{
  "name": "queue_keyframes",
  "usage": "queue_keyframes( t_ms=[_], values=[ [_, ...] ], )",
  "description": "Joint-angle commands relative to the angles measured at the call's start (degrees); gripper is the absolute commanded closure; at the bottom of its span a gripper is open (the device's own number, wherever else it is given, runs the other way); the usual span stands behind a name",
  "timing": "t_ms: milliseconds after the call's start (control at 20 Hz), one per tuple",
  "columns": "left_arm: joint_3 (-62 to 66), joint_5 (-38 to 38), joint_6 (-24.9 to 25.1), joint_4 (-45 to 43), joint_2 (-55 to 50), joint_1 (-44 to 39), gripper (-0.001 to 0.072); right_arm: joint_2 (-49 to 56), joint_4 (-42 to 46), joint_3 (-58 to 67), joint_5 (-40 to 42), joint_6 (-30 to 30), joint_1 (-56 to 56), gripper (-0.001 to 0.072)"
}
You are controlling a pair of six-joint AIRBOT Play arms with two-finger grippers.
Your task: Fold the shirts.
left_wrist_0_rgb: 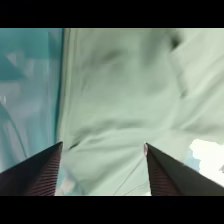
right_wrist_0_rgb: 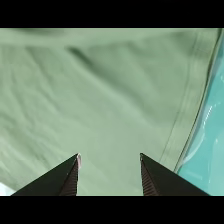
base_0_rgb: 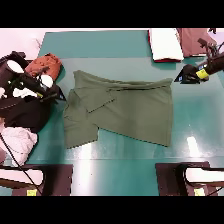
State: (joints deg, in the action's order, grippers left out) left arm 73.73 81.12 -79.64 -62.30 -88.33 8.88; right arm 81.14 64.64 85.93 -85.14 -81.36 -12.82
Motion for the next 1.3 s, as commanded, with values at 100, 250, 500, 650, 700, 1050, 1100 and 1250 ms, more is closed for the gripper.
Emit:
queue_keyframes(
  t_ms=[100,250,500,650,700,1050,1100,1250],
  values=[
    [-12.48,-7.23,0.13,-1.51,4.39,0.37,0.0107,-7.74,-0.59,-12.28,4.87,0.87,-0.24,0.0282],
    [-16.72,-9.14,0.17,-0.76,5.86,-0.96,0.0107,-9.57,-0.59,-15.34,5.44,0.87,-0.24,0.0282],
    [-17.25,-12.96,0.11,-0.46,6.16,-7.3,0.0365,-12.48,0.68,-19.69,4.33,0.87,-1.18,0.0282],
    [-16.87,-13.64,0.15,-0.7,8.02,-7.72,0.0679,-15.91,5.18,-29.18,2.08,0.85,-5.35,0.0282],
    [-16.85,-14.12,0.2,-0.74,9.42,-7.72,0.0679,-17.07,6.51,-32.79,1.22,0.85,-7.28,0.0279],
    [-16.76,-15.93,0.17,-0.5,15.91,-7.72,0.0679,-15.47,1.62,-51.95,0.59,0.85,-13.05,0.0226],
    [-16.76,-15.91,0.17,-0.48,15.91,-7.72,0.0679,-14.43,0.2,-53.13,2.05,0.87,-11.37,0.0234],
    [-16.76,-15.89,0.17,-0.44,15.91,-7.72,0.0679,-11.93,-1.95,-54.01,6.49,0.81,-3.19,0.0263]
  ],
)
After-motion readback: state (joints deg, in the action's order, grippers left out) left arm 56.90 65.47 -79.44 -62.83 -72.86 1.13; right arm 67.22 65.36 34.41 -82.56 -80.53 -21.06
